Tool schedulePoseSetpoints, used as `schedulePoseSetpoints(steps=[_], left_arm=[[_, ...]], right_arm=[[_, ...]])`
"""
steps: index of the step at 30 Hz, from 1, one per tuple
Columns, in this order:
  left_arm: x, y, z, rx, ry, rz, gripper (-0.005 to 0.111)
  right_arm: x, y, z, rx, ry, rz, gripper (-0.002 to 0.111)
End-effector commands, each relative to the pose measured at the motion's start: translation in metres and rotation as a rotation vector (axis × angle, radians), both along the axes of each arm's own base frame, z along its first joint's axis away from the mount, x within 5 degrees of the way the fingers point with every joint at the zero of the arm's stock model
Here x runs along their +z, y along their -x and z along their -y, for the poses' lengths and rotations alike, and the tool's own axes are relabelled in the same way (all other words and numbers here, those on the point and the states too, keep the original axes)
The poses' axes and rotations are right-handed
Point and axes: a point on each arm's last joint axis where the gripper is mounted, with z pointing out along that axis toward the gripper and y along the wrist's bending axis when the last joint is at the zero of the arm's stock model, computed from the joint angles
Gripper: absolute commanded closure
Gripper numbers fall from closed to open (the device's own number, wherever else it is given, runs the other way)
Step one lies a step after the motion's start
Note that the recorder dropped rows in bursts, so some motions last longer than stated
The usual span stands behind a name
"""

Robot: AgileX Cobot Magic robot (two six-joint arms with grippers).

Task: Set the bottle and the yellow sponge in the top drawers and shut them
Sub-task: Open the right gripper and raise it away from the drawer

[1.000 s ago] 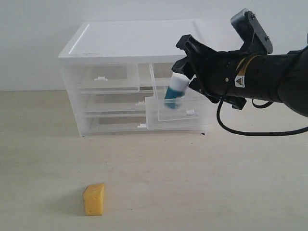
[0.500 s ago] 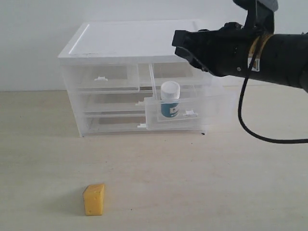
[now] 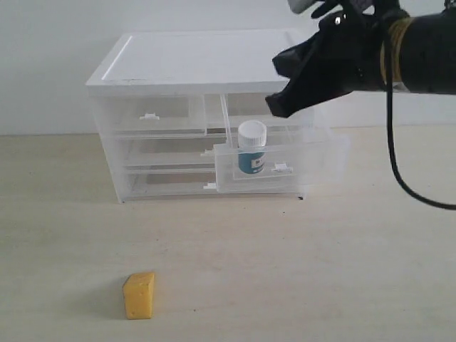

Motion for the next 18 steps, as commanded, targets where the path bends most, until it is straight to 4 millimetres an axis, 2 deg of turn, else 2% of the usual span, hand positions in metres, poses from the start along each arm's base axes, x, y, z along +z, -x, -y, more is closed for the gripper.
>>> schedulePoseSetpoints(steps=[1,6,10,15,18], left_arm=[[-0.001,0.0,0.0,0.001,0.013,0.005,0.103],[-0.001,0.0,0.0,0.001,0.013,0.003,0.103],[-0.001,0.0,0.0,0.001,0.013,0.003,0.103],[-0.001,0.0,0.0,0.001,0.013,0.003,0.103],[-0.001,0.0,0.0,0.001,0.013,0.003,0.103]], right_arm=[[0.017,-0.013,0.023,-0.251,0.091,0.067,0.108],[0.015,-0.018,0.047,-0.469,0.301,0.102,0.108],[0.012,-0.016,0.069,-0.637,0.533,0.077,0.108],[-0.001,-0.009,0.069,-0.575,0.625,-0.094,0.108],[-0.002,-0.004,0.064,-0.486,0.563,-0.258,0.108]])
